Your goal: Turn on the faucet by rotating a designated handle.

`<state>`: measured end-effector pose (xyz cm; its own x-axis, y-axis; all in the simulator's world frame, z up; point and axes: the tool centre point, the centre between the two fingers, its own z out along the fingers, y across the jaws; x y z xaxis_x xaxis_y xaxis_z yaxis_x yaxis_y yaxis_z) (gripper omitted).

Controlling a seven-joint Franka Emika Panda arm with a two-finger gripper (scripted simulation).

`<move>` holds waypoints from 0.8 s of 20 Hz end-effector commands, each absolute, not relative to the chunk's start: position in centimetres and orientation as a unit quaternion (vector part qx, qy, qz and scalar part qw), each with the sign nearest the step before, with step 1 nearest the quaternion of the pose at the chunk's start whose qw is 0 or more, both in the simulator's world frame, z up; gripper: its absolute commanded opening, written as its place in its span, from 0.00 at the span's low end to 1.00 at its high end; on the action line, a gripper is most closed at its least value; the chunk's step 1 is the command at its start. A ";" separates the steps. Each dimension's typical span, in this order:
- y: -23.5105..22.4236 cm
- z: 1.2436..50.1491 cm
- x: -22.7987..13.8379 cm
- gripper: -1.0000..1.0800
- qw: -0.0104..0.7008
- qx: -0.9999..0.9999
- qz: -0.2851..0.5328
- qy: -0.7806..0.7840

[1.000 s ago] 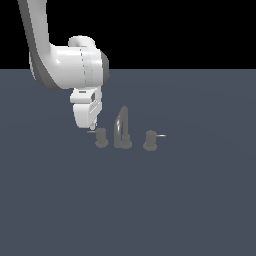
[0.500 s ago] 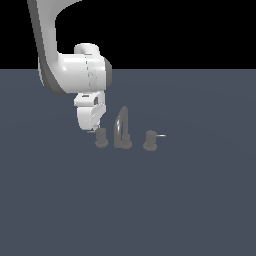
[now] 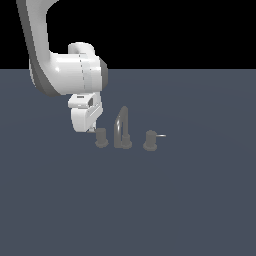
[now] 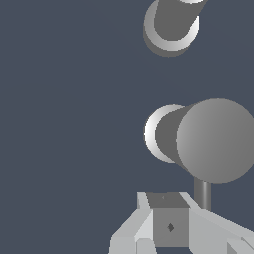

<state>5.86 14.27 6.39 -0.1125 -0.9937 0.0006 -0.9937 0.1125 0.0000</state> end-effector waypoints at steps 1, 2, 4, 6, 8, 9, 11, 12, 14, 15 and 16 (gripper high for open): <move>14.9 6.4 5.1 0.00 0.000 0.666 0.000 -0.746; 15.1 6.4 4.7 0.00 0.000 0.666 0.000 -0.746; 14.4 6.4 5.5 0.00 -0.003 0.663 0.003 -0.748; 14.5 6.4 4.9 0.00 -0.002 0.664 0.002 -0.748; 14.5 6.4 4.2 0.00 -0.002 0.664 0.002 -0.748; 14.5 6.4 3.9 0.00 -0.002 0.664 0.002 -0.748; 14.5 6.4 3.3 0.00 -0.002 0.664 0.002 -0.747; 14.5 6.4 2.9 0.00 -0.001 0.665 0.001 -0.747; 14.5 6.4 2.3 0.00 -0.001 0.665 0.001 -0.747; 14.6 6.4 1.9 0.00 -0.001 0.665 0.001 -0.747; 14.6 6.4 1.6 0.00 -0.001 0.666 0.001 -0.746</move>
